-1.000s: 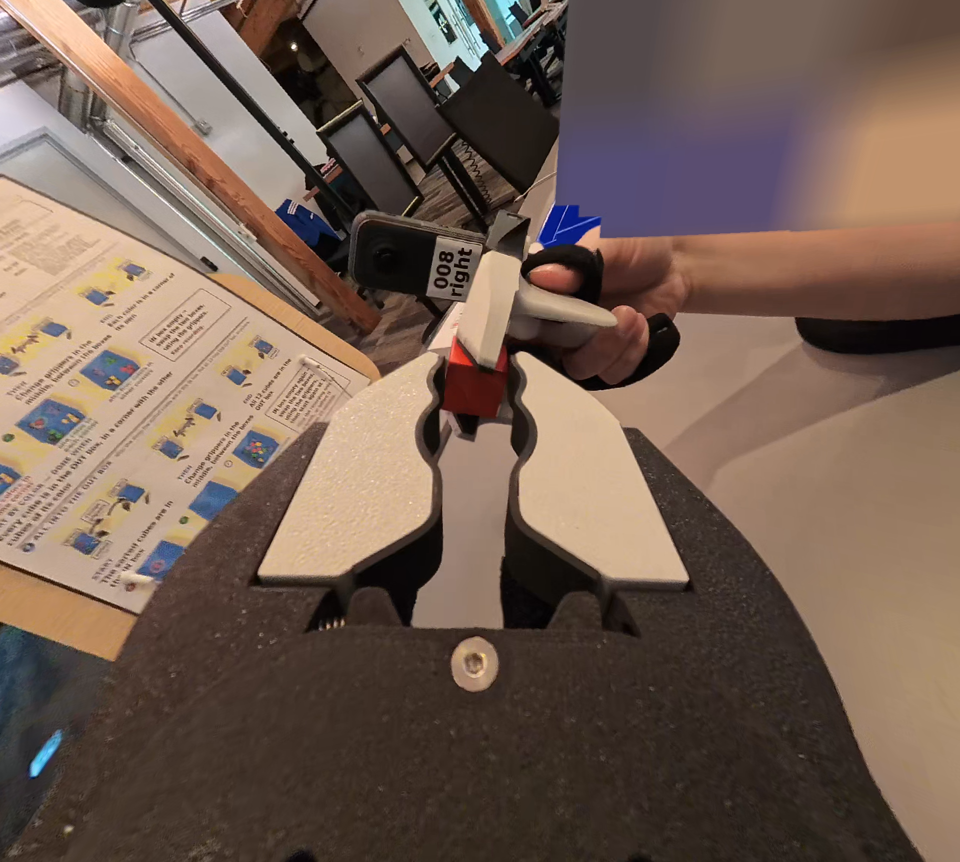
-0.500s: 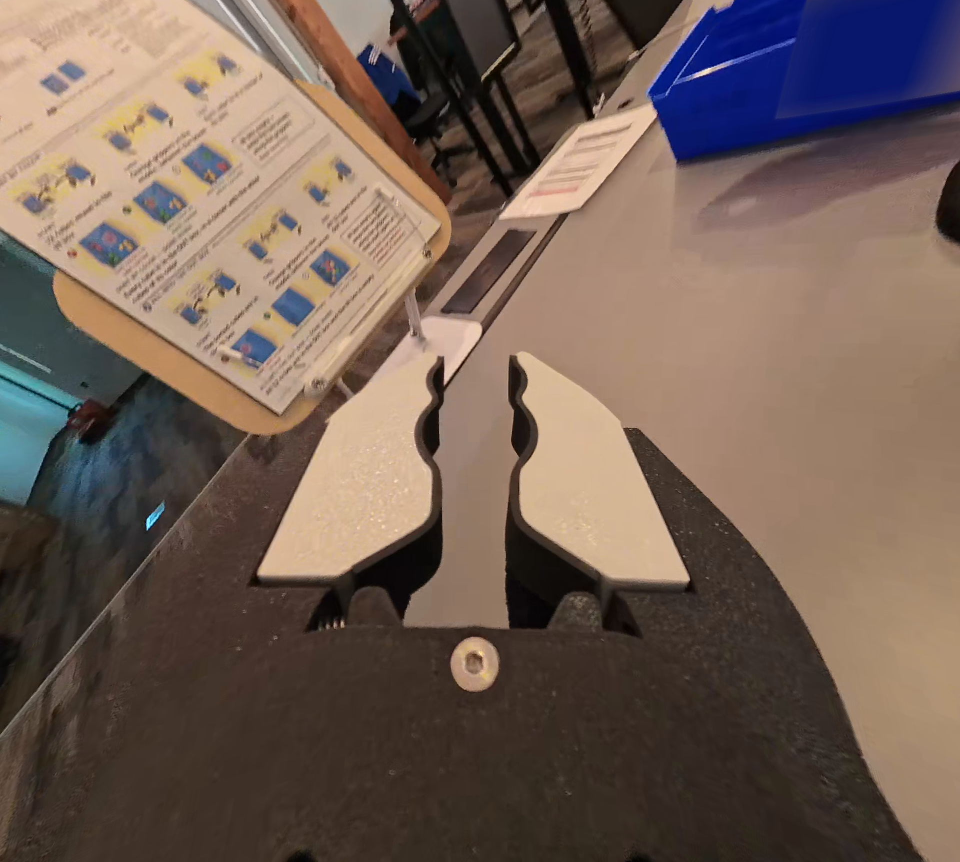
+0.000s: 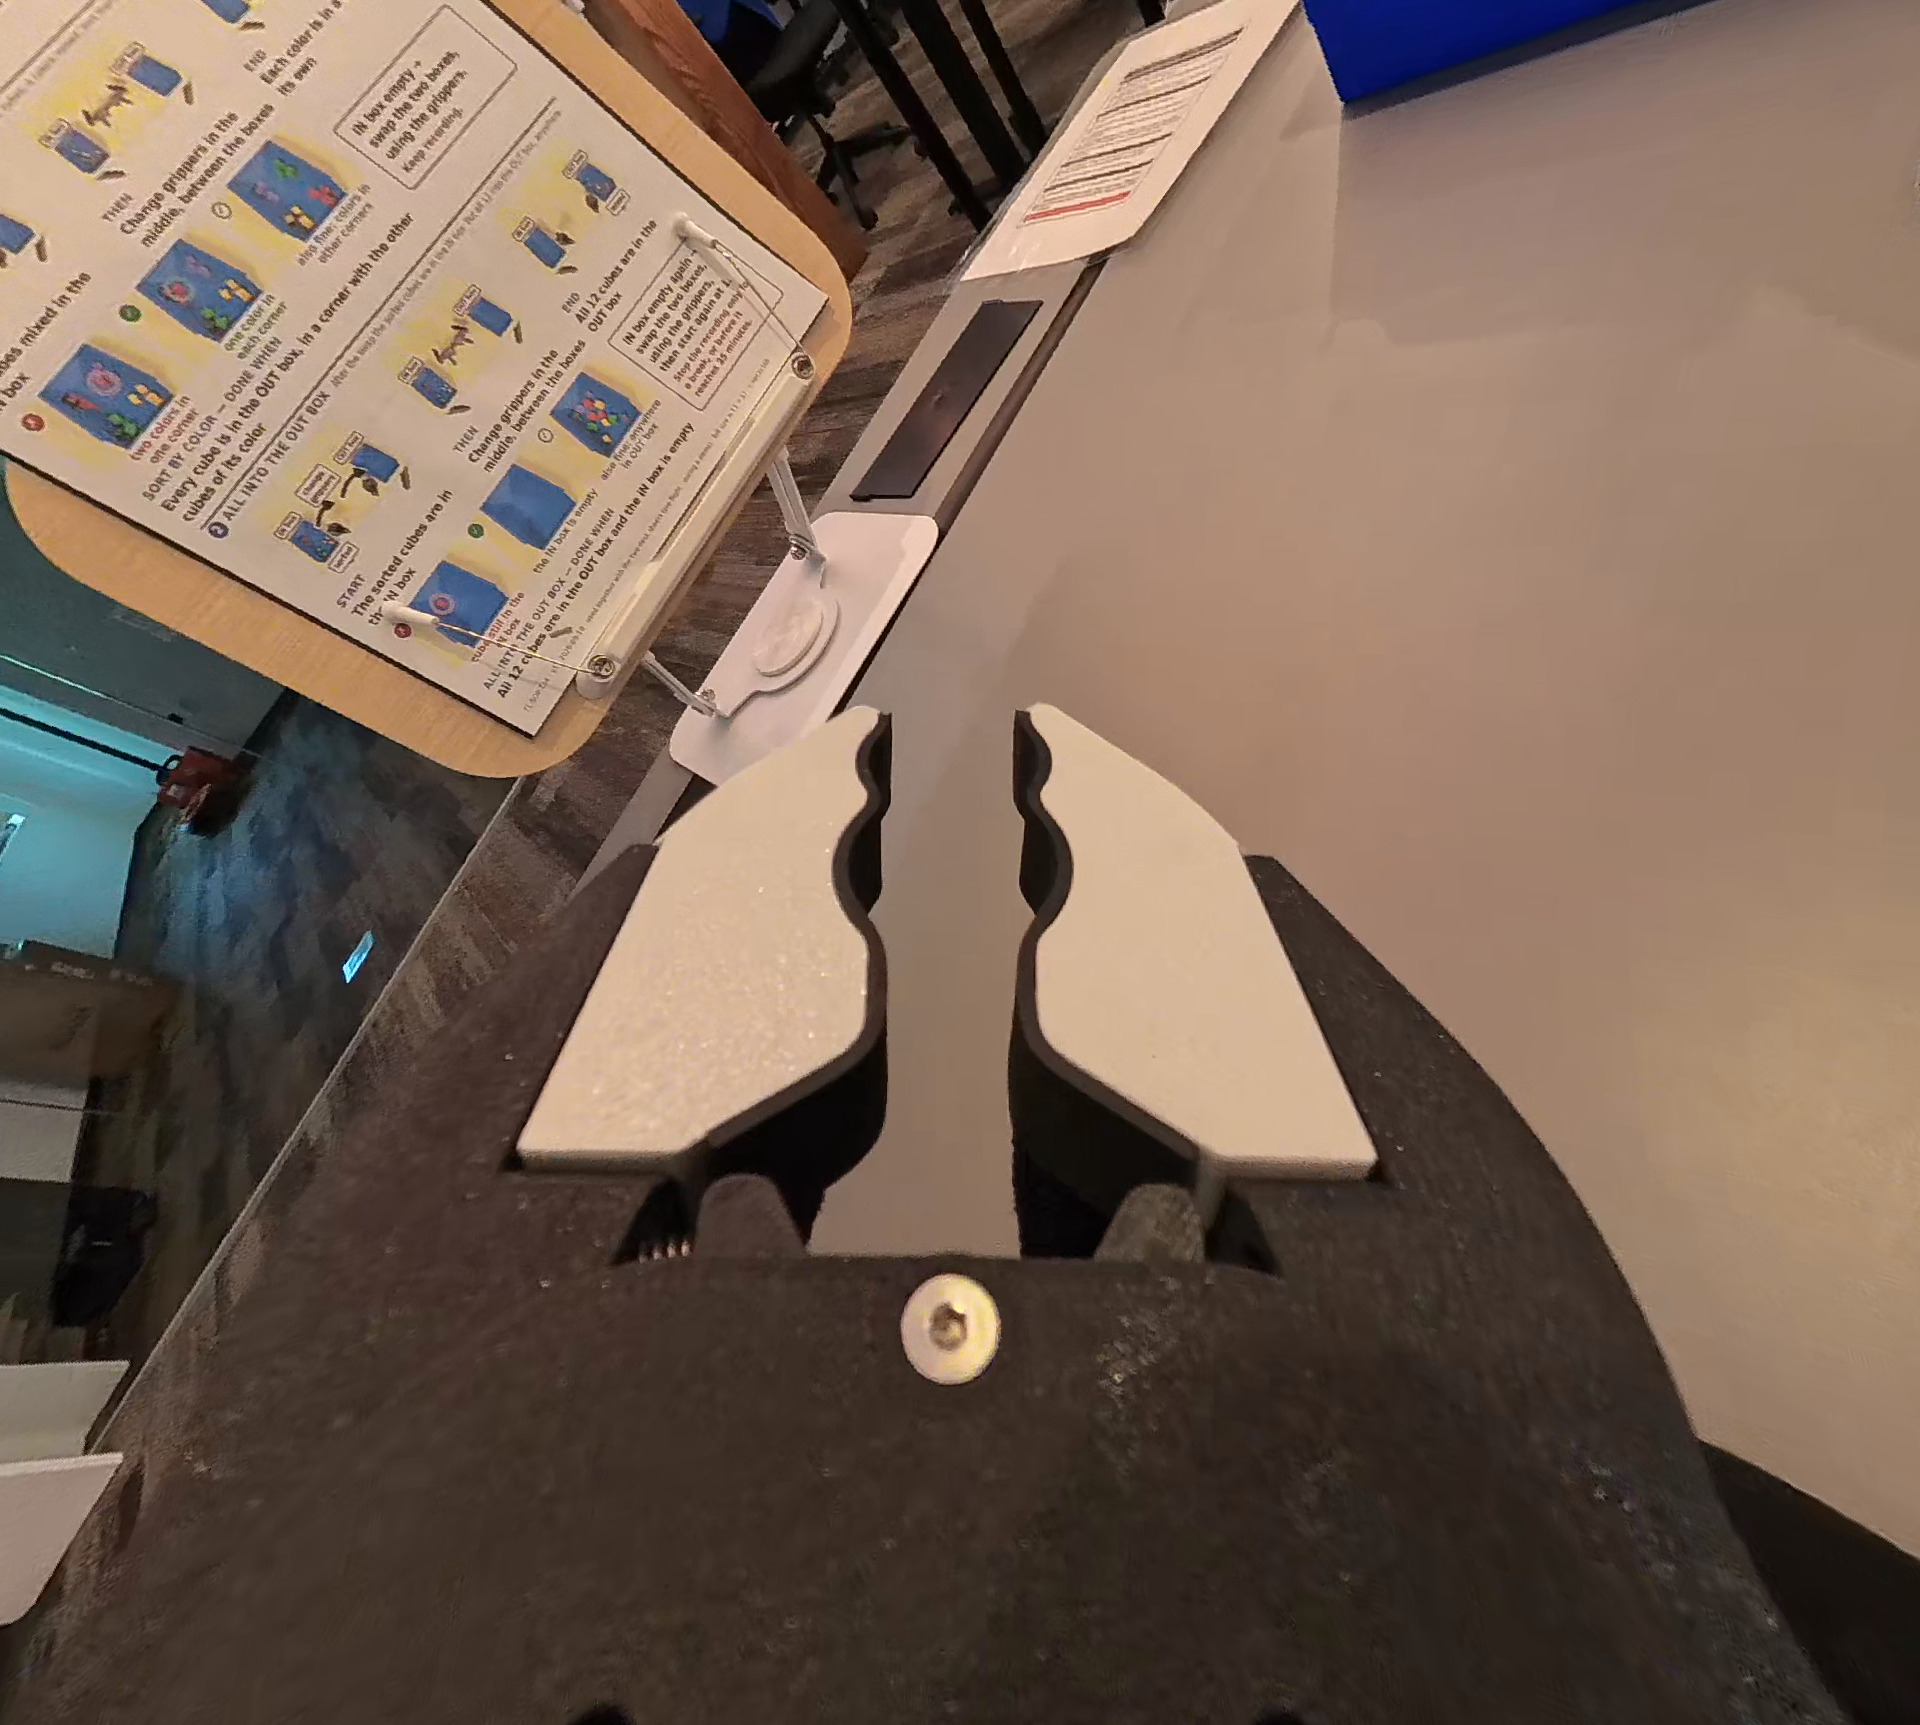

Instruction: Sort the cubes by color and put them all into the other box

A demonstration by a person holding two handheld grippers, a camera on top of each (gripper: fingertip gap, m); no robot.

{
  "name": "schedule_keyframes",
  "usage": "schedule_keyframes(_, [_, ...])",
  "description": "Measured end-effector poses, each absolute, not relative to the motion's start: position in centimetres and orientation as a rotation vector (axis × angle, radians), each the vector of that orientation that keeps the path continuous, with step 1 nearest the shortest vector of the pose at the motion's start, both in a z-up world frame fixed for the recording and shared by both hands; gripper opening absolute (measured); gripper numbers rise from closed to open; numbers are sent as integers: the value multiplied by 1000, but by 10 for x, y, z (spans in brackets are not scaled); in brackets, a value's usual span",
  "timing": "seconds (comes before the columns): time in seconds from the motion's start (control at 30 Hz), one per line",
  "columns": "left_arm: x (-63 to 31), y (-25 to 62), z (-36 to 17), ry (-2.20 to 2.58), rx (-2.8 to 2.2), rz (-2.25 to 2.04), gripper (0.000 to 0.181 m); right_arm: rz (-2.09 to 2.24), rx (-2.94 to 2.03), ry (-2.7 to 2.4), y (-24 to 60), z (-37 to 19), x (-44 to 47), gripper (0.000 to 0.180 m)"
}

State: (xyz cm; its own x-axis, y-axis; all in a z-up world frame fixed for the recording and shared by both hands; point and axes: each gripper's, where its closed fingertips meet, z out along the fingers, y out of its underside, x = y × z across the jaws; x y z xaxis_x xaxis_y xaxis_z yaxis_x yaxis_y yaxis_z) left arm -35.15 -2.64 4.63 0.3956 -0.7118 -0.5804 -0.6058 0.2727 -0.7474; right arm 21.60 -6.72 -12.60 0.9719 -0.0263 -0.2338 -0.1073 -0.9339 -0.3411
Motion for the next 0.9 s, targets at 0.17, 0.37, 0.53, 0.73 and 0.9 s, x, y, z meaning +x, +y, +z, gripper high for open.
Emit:
schedule_keyframes(0.17, [-369,-20,50,1249,-1423,-36,23,472,-2586,144,-52,-101,206,69])
schedule_keyframes(0.37, [-452,22,68,1054,-1528,176,23,104,-2350,14,-42,-21,213,67])
schedule_keyframes(0.53, [-569,68,59,860,-1772,385,26,-61,-2115,-166,-34,51,179,68])
schedule_keyframes(0.73, [-679,110,-2,730,-2156,468,31,-91,-1976,-433,-23,90,115,69])
schedule_keyframes(0.9, [-716,136,-56,936,-2297,527,29,131,-1853,-702,-27,99,50,72])
